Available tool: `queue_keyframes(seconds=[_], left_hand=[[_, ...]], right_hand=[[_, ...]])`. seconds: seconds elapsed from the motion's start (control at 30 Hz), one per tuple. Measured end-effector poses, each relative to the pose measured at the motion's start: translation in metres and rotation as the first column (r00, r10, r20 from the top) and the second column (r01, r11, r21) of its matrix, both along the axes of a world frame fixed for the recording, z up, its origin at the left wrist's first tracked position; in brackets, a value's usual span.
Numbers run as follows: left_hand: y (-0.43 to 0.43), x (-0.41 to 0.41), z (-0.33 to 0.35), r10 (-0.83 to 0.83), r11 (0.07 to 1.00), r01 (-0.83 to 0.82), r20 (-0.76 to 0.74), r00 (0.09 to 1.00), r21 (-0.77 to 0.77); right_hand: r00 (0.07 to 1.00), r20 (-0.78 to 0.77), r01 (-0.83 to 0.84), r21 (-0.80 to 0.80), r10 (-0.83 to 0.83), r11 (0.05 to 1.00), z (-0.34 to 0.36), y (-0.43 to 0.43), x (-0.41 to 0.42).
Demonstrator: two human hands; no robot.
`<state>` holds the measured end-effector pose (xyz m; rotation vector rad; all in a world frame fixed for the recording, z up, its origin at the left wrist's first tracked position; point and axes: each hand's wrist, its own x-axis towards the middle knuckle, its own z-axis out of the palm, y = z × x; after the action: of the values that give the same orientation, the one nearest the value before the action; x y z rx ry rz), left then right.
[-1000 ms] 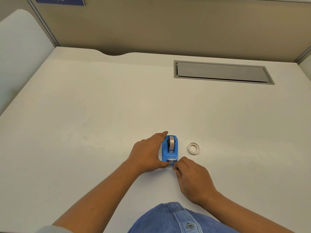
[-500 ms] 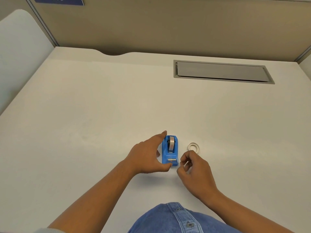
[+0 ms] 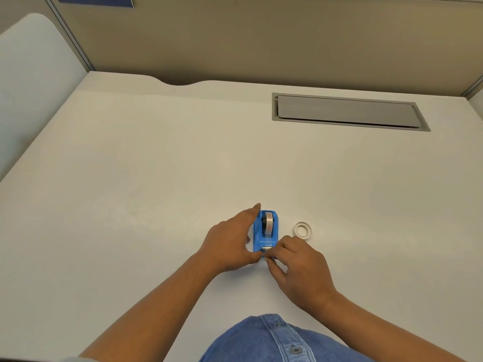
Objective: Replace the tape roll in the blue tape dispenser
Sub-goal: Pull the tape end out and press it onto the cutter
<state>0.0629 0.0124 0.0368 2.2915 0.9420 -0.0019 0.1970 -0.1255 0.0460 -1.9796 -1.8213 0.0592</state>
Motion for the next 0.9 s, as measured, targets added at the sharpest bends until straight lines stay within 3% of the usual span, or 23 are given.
queue_keyframes(seconds=[0.27, 0.6, 0.67, 0.77, 0.9], left_hand=[[0.005, 0.0, 0.005, -0.016, 0.982, 0.025, 0.049, 0.999, -0.187], [0.002, 0.003, 0.006, 0.038, 0.98, -0.027, 0.056, 0.998, -0.196], [0.002, 0.002, 0.006, 0.041, 0.983, -0.031, 0.053, 0.998, -0.183], [0.002, 0.003, 0.004, 0.029, 0.989, -0.022, 0.044, 0.999, -0.147], [0.001, 0.005, 0.003, 0.039, 0.994, -0.035, 0.036, 0.999, -0.1]], right_hand=[[0.99, 0.112, -0.09, 0.052, 0.084, 0.995, -0.015, 0.001, 0.007], [0.977, 0.18, -0.134, 0.102, 0.114, 0.986, -0.025, -0.002, 0.016], [0.993, 0.091, -0.078, 0.067, 0.072, 0.995, -0.024, -0.006, 0.015], [0.974, -0.195, 0.109, -0.026, -0.113, 0.994, -0.021, -0.008, 0.014], [0.764, -0.568, 0.261, -0.165, -0.308, 0.951, -0.017, -0.003, 0.012]])
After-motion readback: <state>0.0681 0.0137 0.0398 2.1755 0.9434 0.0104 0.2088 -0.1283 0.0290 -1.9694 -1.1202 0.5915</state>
